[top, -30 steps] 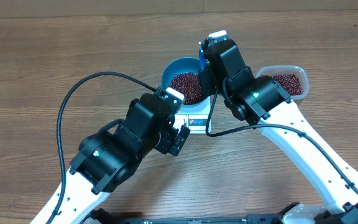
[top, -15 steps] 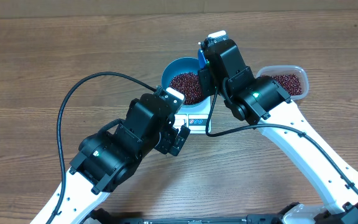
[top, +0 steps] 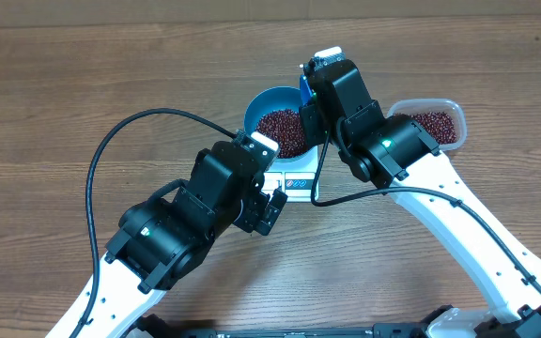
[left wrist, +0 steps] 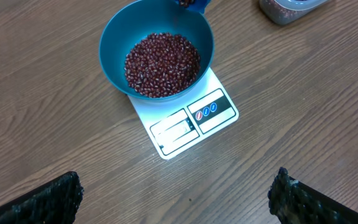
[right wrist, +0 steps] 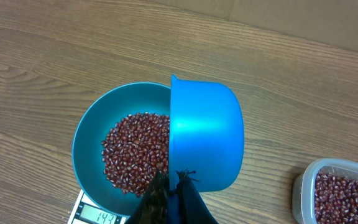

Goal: Scoop item into bowl and weigh 150g on scale
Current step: 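Position the scoop over the teal bowl on the scale, then tilt the scoop slightly to trickle beans into the teal bowl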

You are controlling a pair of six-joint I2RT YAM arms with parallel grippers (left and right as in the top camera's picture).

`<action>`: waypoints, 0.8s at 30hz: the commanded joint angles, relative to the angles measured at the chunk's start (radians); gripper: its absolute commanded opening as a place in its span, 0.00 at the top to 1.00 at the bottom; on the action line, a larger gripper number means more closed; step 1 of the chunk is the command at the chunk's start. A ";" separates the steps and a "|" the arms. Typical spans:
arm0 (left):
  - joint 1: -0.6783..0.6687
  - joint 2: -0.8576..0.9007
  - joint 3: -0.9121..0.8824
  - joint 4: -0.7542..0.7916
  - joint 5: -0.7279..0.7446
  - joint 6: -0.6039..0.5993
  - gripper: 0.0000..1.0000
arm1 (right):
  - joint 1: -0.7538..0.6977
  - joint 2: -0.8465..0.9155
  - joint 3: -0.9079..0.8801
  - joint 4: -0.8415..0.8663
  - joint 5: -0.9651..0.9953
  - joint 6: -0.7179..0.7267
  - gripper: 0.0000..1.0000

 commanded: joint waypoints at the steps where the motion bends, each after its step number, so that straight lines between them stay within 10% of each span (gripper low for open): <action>1: 0.002 0.003 -0.011 0.000 0.012 -0.014 0.01 | 0.005 -0.023 0.032 0.006 -0.004 -0.001 0.96; 24: 0.002 0.003 -0.011 0.000 0.012 -0.014 0.01 | 0.005 -0.023 0.032 0.003 -0.010 -0.035 0.96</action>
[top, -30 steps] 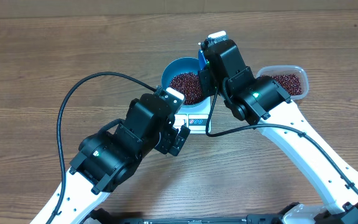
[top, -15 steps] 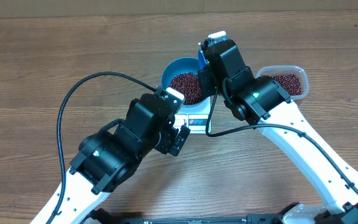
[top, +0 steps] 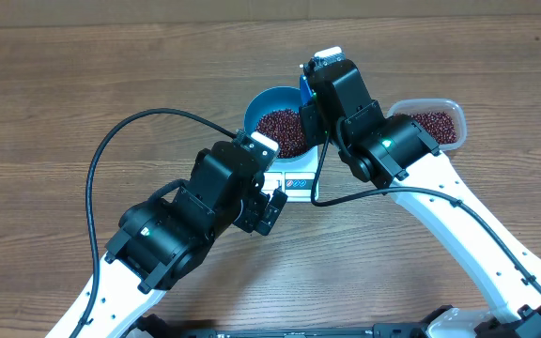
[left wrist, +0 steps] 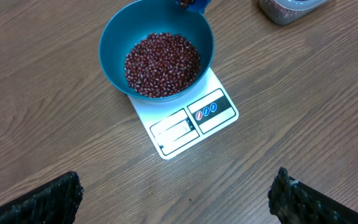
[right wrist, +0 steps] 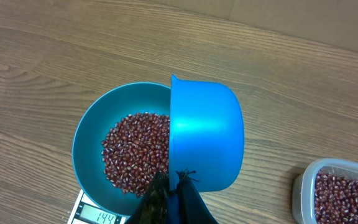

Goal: Scoop item into bowl and weigh 150g on scale
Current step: 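Tilt the scoop slightly to trickle beans into the teal bowl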

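A teal bowl [right wrist: 92, 140] of red beans [left wrist: 162, 64] stands on the white scale [left wrist: 185, 121], whose display [right wrist: 98, 216] reads 144. My right gripper [right wrist: 176, 186] is shut on the handle of a blue scoop [right wrist: 207, 137], tipped on its side over the bowl's right rim. The scoop's inside is hidden. My left gripper [left wrist: 176, 199] hangs open over bare table in front of the scale, with nothing between its fingers [left wrist: 42, 202].
A clear plastic container [top: 435, 122] of red beans sits to the right of the bowl, also seen in the right wrist view [right wrist: 337, 193]. A black cable [top: 139, 127] loops over the table at the left. The right arm [top: 383, 141] covers part of the scale.
The scale display read 147 and now reads 144. The scoop, the bowl and both grippers stand where they were.
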You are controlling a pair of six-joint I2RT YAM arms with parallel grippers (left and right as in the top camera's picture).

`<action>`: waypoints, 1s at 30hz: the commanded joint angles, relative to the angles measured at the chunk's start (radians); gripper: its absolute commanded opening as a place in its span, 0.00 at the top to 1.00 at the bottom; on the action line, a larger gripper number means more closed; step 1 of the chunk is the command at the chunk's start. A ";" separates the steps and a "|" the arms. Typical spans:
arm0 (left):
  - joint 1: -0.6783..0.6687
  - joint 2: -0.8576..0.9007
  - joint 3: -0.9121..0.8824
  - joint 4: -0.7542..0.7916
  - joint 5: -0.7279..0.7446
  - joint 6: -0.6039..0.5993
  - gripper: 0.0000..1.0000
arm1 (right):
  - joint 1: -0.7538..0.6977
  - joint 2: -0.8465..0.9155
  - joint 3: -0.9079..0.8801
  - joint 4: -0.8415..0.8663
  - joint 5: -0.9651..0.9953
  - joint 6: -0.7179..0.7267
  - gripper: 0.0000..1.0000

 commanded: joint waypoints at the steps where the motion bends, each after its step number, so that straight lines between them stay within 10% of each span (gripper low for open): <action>1: 0.002 0.003 -0.011 0.000 0.012 -0.014 0.00 | 0.005 -0.023 0.032 0.002 -0.016 -0.050 0.96; 30: 0.002 0.003 -0.011 0.000 0.012 -0.014 0.00 | 0.005 -0.023 0.031 -0.005 -0.023 -0.067 0.96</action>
